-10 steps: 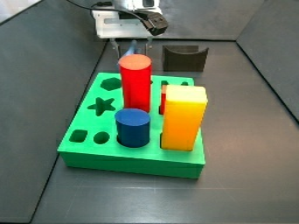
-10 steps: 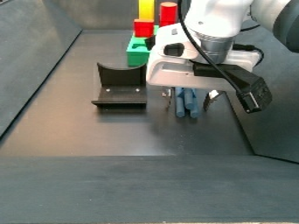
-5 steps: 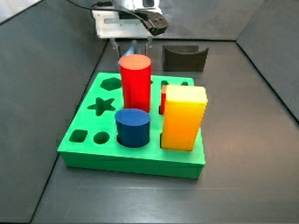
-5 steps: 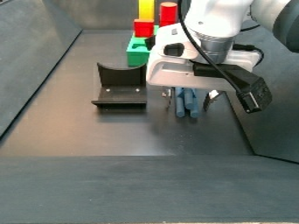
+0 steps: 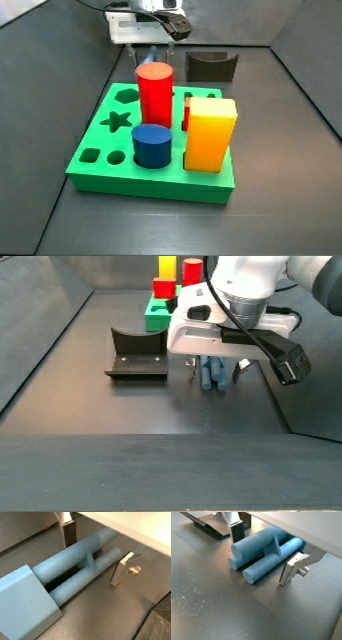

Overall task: Pick up the 3 prong object. Move up. Rotate the 3 prong object. Place the 3 prong object on the fixture. Regrasp the 3 prong object. Move to above the board. Insert the 3 prong object.
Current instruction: Rotate the 3 prong object.

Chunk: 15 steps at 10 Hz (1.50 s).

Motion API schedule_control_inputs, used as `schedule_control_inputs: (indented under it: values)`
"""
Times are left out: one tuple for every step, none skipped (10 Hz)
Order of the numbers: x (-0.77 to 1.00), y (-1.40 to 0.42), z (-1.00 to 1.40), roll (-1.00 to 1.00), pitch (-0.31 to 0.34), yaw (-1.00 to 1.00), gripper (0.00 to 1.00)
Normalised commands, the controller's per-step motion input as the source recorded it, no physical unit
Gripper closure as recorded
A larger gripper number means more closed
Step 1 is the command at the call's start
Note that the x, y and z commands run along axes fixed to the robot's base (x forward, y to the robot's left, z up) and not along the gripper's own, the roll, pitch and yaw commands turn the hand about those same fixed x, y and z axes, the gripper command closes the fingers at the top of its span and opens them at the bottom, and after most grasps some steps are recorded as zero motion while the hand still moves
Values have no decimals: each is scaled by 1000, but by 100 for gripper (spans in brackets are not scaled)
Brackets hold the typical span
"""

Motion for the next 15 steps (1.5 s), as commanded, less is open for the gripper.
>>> schedule_control_inputs:
  values:
    - [32,-1,-180,182,0,-3,0]
    - [32,-1,-180,182,0,-3,0]
    - [32,-1,-180,182,0,-3,0]
    - [32,-1,-180,182,0,-3,0]
    - [32,-1,-180,182,0,-3,0]
    - [32,-1,-180,182,0,-3,0]
    - [32,-1,-180,182,0,-3,0]
    - [32,-1,-180,182,0,-3,0]
    - [32,-1,-180,182,0,-3,0]
    - [31,-1,-180,182,0,-3,0]
    - [32,-1,-180,182,0,-3,0]
    - [32,-1,-180,182,0,-3,0]
    - [31,-1,-180,182,0,-3,0]
    - [32,-1,-180,182,0,-3,0]
    - [32,-1,-180,182,0,-3,0]
